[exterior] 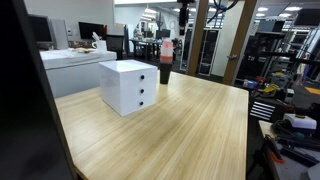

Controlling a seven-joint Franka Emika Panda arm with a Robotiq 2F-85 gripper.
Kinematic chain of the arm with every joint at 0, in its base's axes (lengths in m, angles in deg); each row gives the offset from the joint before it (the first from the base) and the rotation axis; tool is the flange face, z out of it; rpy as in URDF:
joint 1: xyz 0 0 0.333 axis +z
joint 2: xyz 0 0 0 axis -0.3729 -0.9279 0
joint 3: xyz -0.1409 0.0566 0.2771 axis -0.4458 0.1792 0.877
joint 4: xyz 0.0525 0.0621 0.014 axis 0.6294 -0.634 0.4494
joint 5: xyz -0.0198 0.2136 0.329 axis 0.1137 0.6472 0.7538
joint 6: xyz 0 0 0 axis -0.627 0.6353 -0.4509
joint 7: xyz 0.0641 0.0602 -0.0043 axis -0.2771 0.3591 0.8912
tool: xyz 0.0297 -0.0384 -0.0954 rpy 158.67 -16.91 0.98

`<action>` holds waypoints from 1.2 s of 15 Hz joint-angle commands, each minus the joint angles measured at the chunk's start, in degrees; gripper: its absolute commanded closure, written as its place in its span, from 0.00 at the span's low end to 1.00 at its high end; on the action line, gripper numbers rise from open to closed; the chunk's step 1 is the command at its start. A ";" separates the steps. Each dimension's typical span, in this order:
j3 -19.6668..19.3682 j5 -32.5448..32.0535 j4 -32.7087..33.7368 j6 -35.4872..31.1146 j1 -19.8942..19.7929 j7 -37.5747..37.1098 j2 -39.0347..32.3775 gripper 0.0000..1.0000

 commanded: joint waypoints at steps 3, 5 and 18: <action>-1.02 3.34 4.63 0.08 -2.00 0.01 -1.23 0.64; -1.42 4.22 6.47 0.07 -2.64 -0.40 -2.23 0.64; -1.28 7.68 26.52 2.66 -7.62 -2.99 -17.82 0.64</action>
